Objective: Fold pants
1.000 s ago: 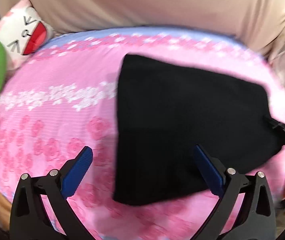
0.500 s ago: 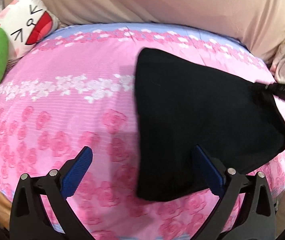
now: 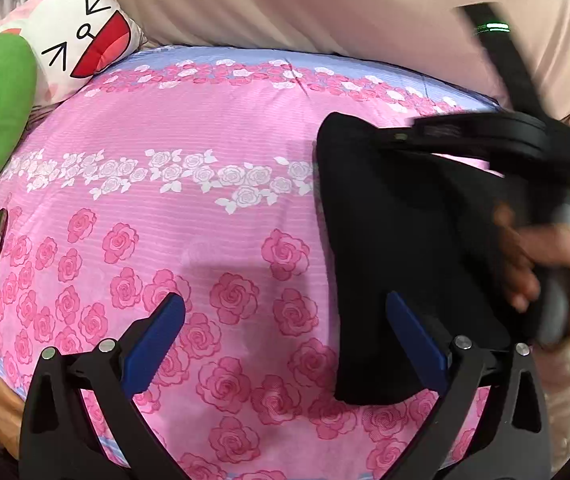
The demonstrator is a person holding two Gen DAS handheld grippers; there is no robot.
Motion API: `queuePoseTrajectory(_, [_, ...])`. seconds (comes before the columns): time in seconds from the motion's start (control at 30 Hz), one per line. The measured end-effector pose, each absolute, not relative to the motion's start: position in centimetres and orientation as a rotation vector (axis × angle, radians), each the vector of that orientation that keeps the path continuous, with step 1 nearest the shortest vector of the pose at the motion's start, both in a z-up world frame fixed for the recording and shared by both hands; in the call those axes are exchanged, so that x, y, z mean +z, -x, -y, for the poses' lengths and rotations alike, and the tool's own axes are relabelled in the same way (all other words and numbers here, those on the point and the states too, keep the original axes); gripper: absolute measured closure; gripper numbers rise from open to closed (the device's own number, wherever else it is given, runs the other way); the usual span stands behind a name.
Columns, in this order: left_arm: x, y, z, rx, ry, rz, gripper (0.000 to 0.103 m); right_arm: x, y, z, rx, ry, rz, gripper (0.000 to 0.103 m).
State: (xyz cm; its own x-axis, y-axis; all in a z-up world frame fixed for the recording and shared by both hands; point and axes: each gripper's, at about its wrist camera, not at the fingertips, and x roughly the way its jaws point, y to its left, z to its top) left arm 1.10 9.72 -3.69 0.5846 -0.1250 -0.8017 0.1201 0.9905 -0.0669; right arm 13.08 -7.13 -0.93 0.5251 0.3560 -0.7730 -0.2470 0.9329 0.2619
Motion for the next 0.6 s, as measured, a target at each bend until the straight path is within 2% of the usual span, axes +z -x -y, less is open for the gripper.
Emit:
queuePoseTrajectory(0.13, [-3.4, -1.2, -9.6, -0.152, 0.007, -0.929, 0.005, -0.7, -7.5, 9.2, 0.316, -0.111, -0.916, 0.091])
queuePoseTrajectory(0.23, [-3.3, -1.2, -8.6, -0.162, -0.004, -0.926, 0.005, -0.7, -3.4, 14.7, 0.199, -0.208, -0.892, 0.091])
queuePoseTrajectory(0.3, [-3.6, -1.2, -7.2, -0.186, -0.016, -0.935, 0.005, -2.0, -1.7, 17.8, 0.033, -0.124, -0.921, 0.091])
queuePoseTrajectory(0.33, [-3.7, -1.2, -6.6, -0.193, -0.023, -0.937, 0.005, -2.7, -1.0, 19.1, -0.013, -0.109, -0.939, 0.1])
queuePoseTrajectory(0.37, [-3.7, -1.1, -5.9, -0.2, -0.035, -0.939, 0.005, -2.5, 0.2, 20.9, 0.009, -0.191, -0.928, 0.1])
queuePoseTrajectory(0.4, [-3.8, -1.0, -5.3, -0.204, -0.047, -0.94, 0.005, -1.9, 1.5, 22.1, 0.031, -0.272, -0.915, 0.099])
queuePoseTrajectory(0.43, [-3.8, -0.7, -4.4, -0.207, -0.065, -0.938, 0.005, -1.2, 2.4, 22.6, 0.023, -0.285, -0.894, 0.091])
queuePoseTrajectory(0.53, [-3.7, 0.0, -3.1, -0.206, -0.089, -0.927, 0.005, -0.2, 5.2, 22.8, -0.039, -0.169, -0.848, 0.083])
queuePoseTrajectory(0.6, [-3.9, 0.2, -2.5, -0.2, -0.106, -0.933, 0.005, -2.0, 6.1, 23.5, -0.019, -0.141, -0.891, 0.085])
